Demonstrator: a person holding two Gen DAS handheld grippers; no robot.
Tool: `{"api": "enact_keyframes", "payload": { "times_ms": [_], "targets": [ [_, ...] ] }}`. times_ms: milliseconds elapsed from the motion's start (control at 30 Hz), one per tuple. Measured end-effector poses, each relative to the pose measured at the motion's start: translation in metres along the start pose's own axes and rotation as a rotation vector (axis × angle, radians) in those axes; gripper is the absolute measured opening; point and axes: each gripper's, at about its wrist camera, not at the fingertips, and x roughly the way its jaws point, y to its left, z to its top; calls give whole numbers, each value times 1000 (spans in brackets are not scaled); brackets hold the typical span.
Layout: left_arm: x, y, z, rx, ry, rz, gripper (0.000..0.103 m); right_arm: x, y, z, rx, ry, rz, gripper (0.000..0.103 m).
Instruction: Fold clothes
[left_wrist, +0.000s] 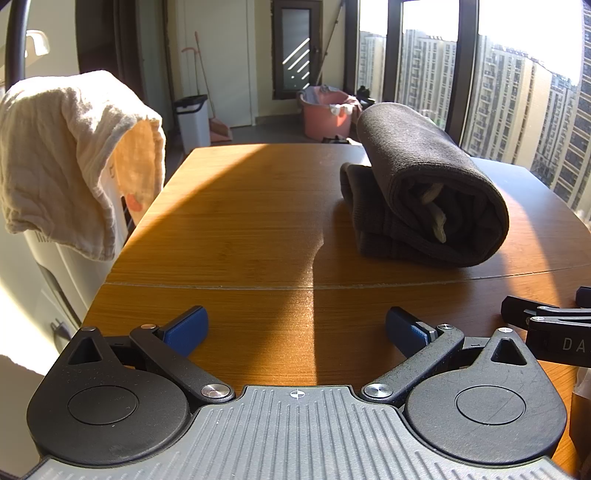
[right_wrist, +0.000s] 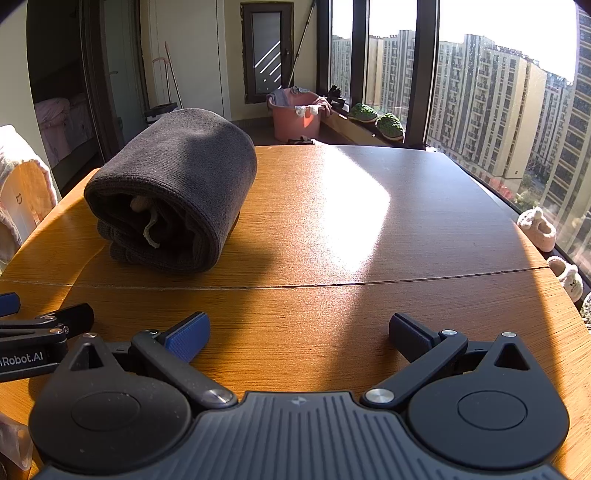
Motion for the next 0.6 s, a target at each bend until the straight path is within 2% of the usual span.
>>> {"api": "enact_keyframes", "payload": {
  "times_ms": [600],
  "targets": [
    [0, 0, 0, 0, 0, 0, 103, -2, -3, 0, -8, 2, 10, 103]
  ]
}}
